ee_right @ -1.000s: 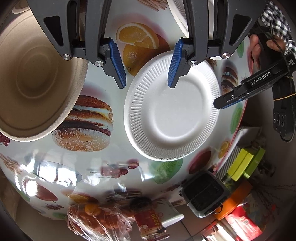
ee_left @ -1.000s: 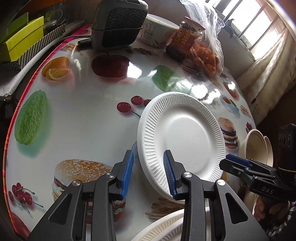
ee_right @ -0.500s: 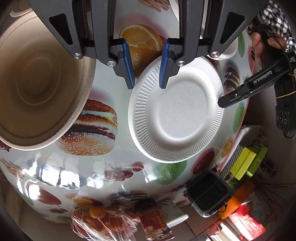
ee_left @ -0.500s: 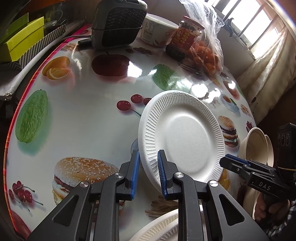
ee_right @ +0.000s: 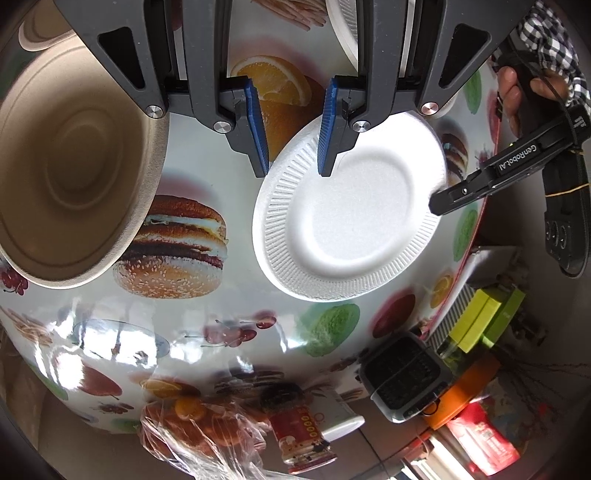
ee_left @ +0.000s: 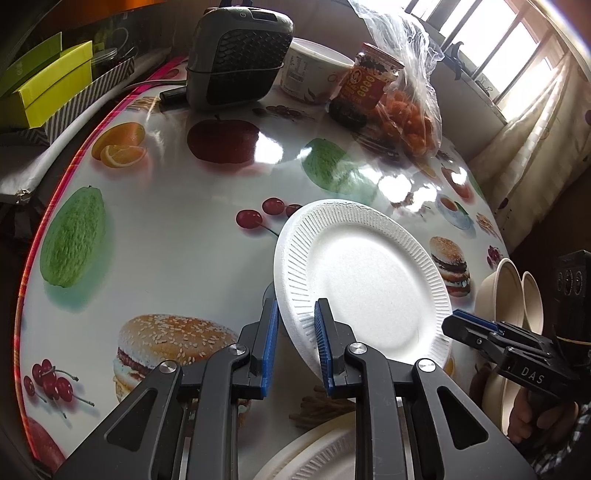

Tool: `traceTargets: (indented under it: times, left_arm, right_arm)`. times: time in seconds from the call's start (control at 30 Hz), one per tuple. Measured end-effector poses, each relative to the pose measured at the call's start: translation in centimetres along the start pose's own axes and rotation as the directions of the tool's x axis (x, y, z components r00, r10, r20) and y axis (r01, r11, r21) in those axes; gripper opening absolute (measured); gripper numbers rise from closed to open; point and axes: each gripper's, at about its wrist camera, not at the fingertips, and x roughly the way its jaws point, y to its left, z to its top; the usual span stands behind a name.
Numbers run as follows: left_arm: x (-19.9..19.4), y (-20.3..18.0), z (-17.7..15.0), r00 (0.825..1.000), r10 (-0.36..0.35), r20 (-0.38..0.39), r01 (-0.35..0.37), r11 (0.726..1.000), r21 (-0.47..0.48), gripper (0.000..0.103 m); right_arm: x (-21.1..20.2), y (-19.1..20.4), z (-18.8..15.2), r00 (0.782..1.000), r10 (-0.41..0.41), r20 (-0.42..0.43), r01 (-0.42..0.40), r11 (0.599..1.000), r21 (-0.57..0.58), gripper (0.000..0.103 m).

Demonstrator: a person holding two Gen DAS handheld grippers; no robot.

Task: Organize plates and bowls
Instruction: 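Lift the plate with the left gripper and carry it to the plate stack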

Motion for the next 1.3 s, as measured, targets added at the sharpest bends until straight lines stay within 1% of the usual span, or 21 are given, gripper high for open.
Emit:
traceTargets:
  times: [0.4, 0.7, 1.3]
  left_arm:
    - [-1.0, -0.4, -0.6, 1.0, -0.007, 0.014, 0.007, 1.0, 0.01, 0.021]
    - [-2.9, -0.6, -1.4, 0.999, -0.019, 0.043, 0.019, 1.0, 0.019, 0.021]
    - [-6.5, -0.7, -4.2, 0.996, -0.03, 0.089, 0.027, 0.999, 0.033, 0.021]
  right_arm:
    - [-1.3, 0.3, -1.0, 1.0, 0.009, 0.025, -0.009, 1.0, -0.001, 0.027]
    - [-3.0, 1.1, -2.1, 0.998, 0.02, 0.052, -0.019, 1.0, -0.023, 0.027]
    - [-5.9, 2.9, -5.2, 0.995, 0.045, 0.089, -0.039, 0.997, -0.069, 0.027]
